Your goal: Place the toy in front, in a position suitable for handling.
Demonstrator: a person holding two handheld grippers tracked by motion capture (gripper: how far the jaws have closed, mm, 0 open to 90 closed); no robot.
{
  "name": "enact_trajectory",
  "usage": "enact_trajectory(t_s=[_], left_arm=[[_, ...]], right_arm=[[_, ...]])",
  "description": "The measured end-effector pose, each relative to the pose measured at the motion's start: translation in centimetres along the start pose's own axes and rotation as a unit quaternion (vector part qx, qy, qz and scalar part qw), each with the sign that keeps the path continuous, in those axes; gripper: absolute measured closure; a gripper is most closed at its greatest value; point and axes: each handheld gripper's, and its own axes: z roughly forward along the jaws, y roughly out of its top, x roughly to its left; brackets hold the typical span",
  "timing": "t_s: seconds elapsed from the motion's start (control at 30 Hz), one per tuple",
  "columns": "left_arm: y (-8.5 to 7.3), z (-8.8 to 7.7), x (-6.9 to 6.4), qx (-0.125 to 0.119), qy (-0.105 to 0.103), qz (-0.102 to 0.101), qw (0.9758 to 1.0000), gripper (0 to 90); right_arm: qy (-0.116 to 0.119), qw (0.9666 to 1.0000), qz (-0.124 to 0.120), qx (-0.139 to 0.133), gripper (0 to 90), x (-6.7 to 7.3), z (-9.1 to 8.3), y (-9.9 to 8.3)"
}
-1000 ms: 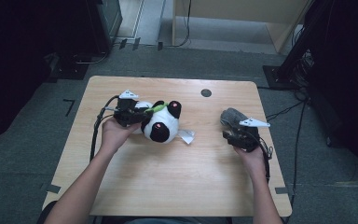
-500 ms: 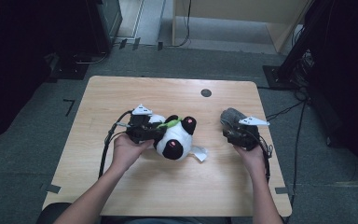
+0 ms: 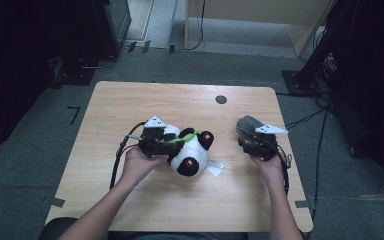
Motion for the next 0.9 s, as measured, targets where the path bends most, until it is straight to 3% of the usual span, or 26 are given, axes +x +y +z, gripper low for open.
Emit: enact_trajectory(t_s=[0.13, 0.43, 0.57, 0.7, 0.8, 0.9], left_arm=[[0.1, -0.9, 0.3, -0.013, 0.004, 0.017, 0.9998, 38.1], [0.2, -2.8, 2.4, -0.018, 0.009, 0.025, 0.9995, 35.9], [-0.1, -3.7, 3.4, -0.019, 0.008, 0.027, 0.9994, 35.5], [-0.7, -4.3, 4.3, -0.014, 0.021, 0.034, 0.9991, 35.4], [-1.2, -4.6, 5.1, -0.012, 0.02, 0.033, 0.9992, 35.5], [-1.7, -4.9, 5.7, -0.008, 0.026, 0.044, 0.9987, 35.5]], right_arm=[[0.006, 0.9999, 0.013, -0.005, 45.3, -0.3, -0.2, 0.1], [-0.019, 0.9996, 0.016, -0.016, 44.1, -0.8, -0.8, 0.6], [-0.015, 0.9994, 0.027, -0.015, 44.6, -1.3, -1.0, 0.8], [-0.008, 0.9992, 0.037, -0.016, 46.2, -1.9, -1.0, 0.9], [-0.013, 0.9995, 0.026, -0.013, 47.2, -2.0, -1.0, 1.0], [-0.01, 0.9997, 0.019, -0.01, 48.6, -2.0, -1.1, 1.2]])
